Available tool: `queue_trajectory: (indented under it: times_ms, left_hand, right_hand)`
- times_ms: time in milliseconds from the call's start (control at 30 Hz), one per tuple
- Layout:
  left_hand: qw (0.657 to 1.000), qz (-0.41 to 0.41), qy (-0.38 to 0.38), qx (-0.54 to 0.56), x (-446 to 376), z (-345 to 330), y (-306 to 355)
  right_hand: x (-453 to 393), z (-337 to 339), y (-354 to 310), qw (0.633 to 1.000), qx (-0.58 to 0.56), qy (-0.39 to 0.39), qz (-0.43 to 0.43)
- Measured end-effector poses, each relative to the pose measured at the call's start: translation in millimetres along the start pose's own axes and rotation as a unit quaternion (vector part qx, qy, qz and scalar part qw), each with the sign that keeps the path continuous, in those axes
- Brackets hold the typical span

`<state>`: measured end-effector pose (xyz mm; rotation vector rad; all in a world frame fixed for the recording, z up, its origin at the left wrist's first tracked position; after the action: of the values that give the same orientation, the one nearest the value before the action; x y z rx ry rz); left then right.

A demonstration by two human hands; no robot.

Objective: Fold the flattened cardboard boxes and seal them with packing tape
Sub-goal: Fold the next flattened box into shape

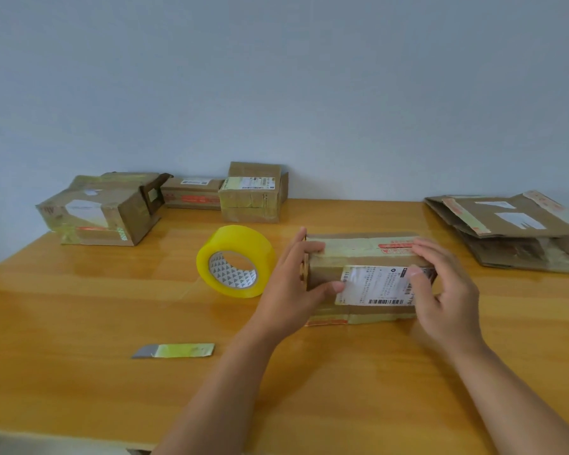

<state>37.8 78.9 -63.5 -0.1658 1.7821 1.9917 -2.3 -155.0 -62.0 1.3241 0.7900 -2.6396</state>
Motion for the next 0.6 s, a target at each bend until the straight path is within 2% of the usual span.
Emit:
queue_trajectory:
  times_ms: [133, 233, 333, 400, 500, 600]
  left_hand:
    - [0.999, -0.028, 0.001, -0.023, 11, 5, 4]
    - [0.998, -0.047, 0.009, -0.028, 25, 18, 10]
    - [0.998, -0.058, 0.031, -0.016, 41, 41, 26]
    - [0.997, -0.062, 0.054, -0.002, 51, 63, 38]
    - [0.995, -0.062, 0.076, 0.018, 62, 98, 54]
    - [0.994, -0.054, 0.096, 0.017, 72, 132, 68]
  right_hand:
    - [-4, 9, -5, 0.999, -0.024, 0.029, 0.007]
    - [-13, 14, -13, 0.992, -0.122, 0.014, -0.018]
    - [-26, 13, -11, 0.972, -0.207, 0.005, -0.113]
    - [-33, 6, -9, 0.960, -0.217, -0.003, -0.176]
    - [-35, -25, -13, 0.955, -0.187, -0.069, -0.221]
    - [-29, -67, -28, 0.958, -0.134, -0.167, -0.190]
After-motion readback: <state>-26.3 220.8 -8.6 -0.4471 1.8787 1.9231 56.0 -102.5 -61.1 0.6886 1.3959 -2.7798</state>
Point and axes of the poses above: each hand's wrist, its own x-axis away from the middle knuckle, its own z-axis out of the back of the hand, y = z × x, the point moved 7 cm from there along -x, towards the middle knuckle, and after that the axes turned 14 degrees about x, right-handed, at the moved point
